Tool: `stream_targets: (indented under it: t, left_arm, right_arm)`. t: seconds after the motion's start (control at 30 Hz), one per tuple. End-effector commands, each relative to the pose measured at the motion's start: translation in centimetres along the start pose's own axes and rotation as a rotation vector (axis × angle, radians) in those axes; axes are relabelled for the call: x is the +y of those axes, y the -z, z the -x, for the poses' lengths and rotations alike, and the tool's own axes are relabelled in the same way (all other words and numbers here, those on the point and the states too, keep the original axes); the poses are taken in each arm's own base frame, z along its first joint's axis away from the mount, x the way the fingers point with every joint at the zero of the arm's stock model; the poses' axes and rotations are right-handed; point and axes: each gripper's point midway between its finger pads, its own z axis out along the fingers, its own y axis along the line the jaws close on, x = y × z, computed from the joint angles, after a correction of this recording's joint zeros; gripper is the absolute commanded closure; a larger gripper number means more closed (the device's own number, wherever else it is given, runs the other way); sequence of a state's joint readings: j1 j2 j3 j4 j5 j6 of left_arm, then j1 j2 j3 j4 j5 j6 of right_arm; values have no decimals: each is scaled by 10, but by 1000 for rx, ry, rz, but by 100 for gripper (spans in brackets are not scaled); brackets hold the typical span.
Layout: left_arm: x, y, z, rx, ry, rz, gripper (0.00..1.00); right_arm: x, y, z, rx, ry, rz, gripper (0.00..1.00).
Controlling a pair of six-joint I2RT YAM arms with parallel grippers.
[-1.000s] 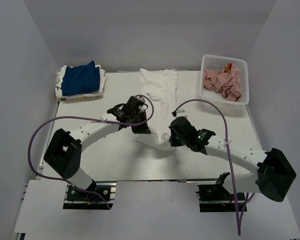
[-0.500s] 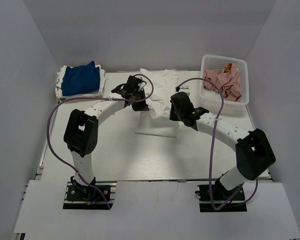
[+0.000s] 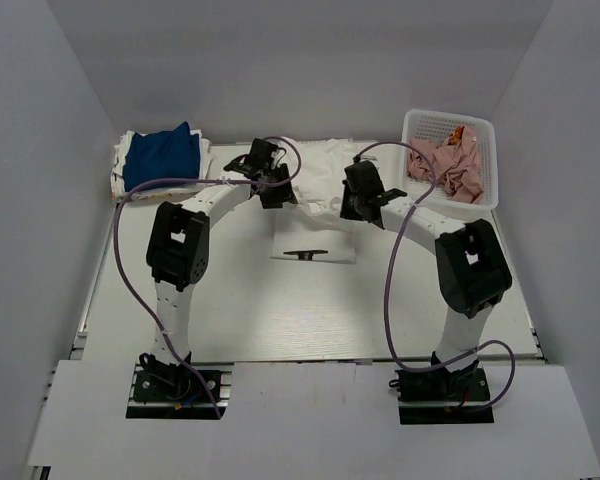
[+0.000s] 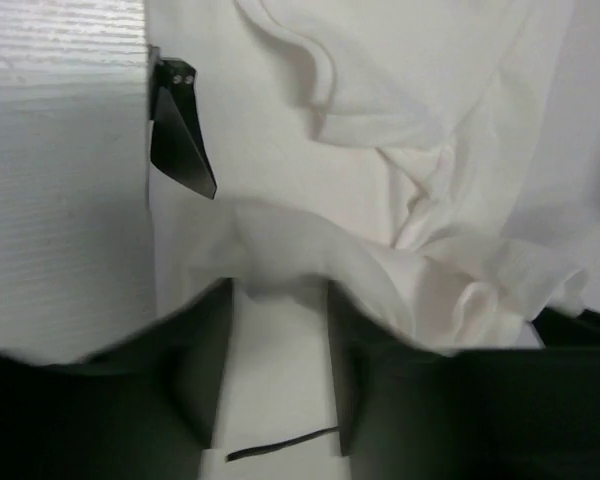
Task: Fold and stack the t-shirts
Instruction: Fold the folded rectangular tshirt in 1/3 of the way
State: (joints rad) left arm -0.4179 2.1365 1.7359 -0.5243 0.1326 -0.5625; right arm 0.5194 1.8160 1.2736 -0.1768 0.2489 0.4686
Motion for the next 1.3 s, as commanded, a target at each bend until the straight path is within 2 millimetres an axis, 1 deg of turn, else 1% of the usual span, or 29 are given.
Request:
stream_targets:
  t: [0.0, 0.03, 0.07, 0.13, 0.17, 0.27, 0.3, 0.33, 0.37, 0.4, 0.43, 0.47, 0.5, 0.53, 0.57, 0.6, 0.63, 0.7, 0.77, 0.87, 0.93, 1.03, 1.07, 1.1, 1.13, 1.17, 1.2, 1.23, 1.27]
  left_arm:
    - [-14, 12, 29, -66, -29, -49, 37]
    - [-10, 8, 31, -62, -22, -51, 7]
    - [-14, 9, 38, -72, -34, -56, 0]
    - [-12, 14, 44, -72, -38, -48, 0]
    - [-12, 19, 43, -70, -37, -47, 0]
    - [-3, 27, 27, -60, -34, -30, 0]
    - [-4, 42, 29, -80, -37, -32, 0]
    - [8, 41, 14, -53, -31, 0, 0]
    - [15, 50, 1, -40, -18, 18, 0]
    - [10, 60, 6, -62, -11, 5, 0]
    - [23, 58, -16, -18, -4, 31, 0]
    - [25, 62, -20, -25, 4, 27, 0]
    - [28, 66, -27, -23, 4, 28, 0]
    - [32, 74, -41, -8, 18, 23, 0]
    - [32, 77, -43, -22, 28, 14, 0]
    - [34, 80, -46, -26, 27, 12, 0]
    - [39, 81, -59, 0, 31, 13, 0]
    - [37, 89, -59, -11, 51, 6, 0]
    - [40, 92, -69, 9, 54, 8, 0]
    - [45, 101, -78, 10, 65, 20, 0]
    - [50, 106, -80, 4, 65, 41, 0]
    - [55, 112, -83, 2, 66, 67, 0]
    - [57, 113, -86, 4, 67, 69, 0]
    - [56, 112, -84, -5, 66, 63, 0]
    - [56, 112, -84, -5, 65, 63, 0]
    - [56, 112, -84, -5, 65, 63, 0]
    - [56, 112, -84, -5, 65, 63, 0]
    - [58, 109, -86, 5, 58, 69, 0]
    - [56, 109, -87, 9, 58, 61, 0]
  right_arm:
    - [14, -11, 20, -12, -7, 76, 71]
    - [19, -12, 23, -14, 7, 97, 50]
    - [17, -13, 26, -13, 8, 93, 40]
    - [23, -9, 35, -15, 18, 111, 17]
    - [26, -5, 38, -27, 19, 118, 11]
    - [26, 8, 32, -34, 12, 139, 10]
    - [27, 11, 31, -36, 4, 151, 10]
    - [26, 18, 20, -23, 11, 167, 10]
    - [35, 25, 12, -4, 42, 242, 10]
    - [41, 26, 19, -37, 43, 262, 10]
    - [57, 40, 17, -31, 63, 357, 10]
    - [58, 40, -9, 24, 100, 408, 10]
    - [72, 46, -17, 31, 126, 456, 10]
    - [75, 48, -26, 47, 133, 474, 10]
    - [81, 50, -35, 63, 154, 495, 10]
    - [85, 48, -35, 51, 158, 510, 10]
    - [92, 49, -40, 57, 166, 524, 10]
    - [97, 41, -49, 86, 160, 522, 10]
    - [101, 32, -58, 113, 154, 525, 10]
    - [111, 21, -52, 81, 150, 529, 10]
    - [111, 9, -51, 78, 147, 502, 10]
    - [109, -12, -30, 24, 121, 435, 10]
    - [102, -18, -22, -6, 94, 392, 10]
    - [98, -26, 1, -96, 66, 354, 10]
    - [98, -28, 9, -127, 53, 341, 10]
    - [88, -33, 23, -173, 30, 300, 10]
    - [77, -44, 28, -202, 21, 241, 10]
    - [80, -44, 52, -259, -6, 234, 10]
    - [69, -49, 64, -288, -33, 188, 10]
